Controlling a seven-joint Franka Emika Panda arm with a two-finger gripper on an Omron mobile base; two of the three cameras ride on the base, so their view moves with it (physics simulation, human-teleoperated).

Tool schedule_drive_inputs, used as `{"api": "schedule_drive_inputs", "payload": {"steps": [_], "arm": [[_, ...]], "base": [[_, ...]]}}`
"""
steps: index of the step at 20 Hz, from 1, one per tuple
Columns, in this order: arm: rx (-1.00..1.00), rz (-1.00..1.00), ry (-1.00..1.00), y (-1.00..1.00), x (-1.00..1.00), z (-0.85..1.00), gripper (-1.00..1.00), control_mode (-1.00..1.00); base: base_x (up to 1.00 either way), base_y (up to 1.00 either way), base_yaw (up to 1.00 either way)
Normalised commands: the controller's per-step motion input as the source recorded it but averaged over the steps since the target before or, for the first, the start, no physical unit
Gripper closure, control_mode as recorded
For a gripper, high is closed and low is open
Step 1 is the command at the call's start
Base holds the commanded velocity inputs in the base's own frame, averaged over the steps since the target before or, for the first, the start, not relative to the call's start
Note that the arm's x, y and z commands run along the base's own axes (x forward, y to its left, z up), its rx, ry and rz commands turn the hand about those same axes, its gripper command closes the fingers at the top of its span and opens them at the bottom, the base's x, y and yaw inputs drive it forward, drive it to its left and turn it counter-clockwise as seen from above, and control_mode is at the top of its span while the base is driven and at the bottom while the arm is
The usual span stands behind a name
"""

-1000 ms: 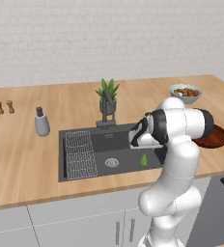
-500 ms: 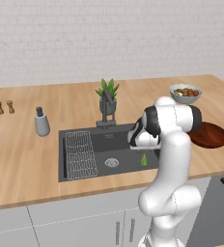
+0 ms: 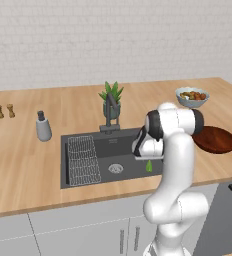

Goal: Pick the lemon wedge from the sink and place it in the bowl. Then pick the bowl and place it in the microwave. Then close the microwave door and press the start button.

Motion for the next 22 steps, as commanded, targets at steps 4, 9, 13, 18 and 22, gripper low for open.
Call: {"api": "schedule_drive_inputs", "payload": {"steps": [4,9,13,18,22], "arm": [[0.0,0.0,0.0,0.0,0.0,-0.23,-1.0,-1.0],[0.0,0.0,0.0,0.0,0.0,-0.26,-1.0,-1.0],[0.0,0.0,0.0,0.0,0.01,-0.3,-1.0,-1.0],[0.0,0.0,0.0,0.0,0.0,-0.31,1.0,-1.0],[0.0,0.0,0.01,0.0,0.0,-0.33,1.0,-1.0]], "base": [[0.0,0.0,0.0],[0.0,0.0,0.0],[0.0,0.0,0.0],[0.0,0.0,0.0],[0.0,0.0,0.0]]}}
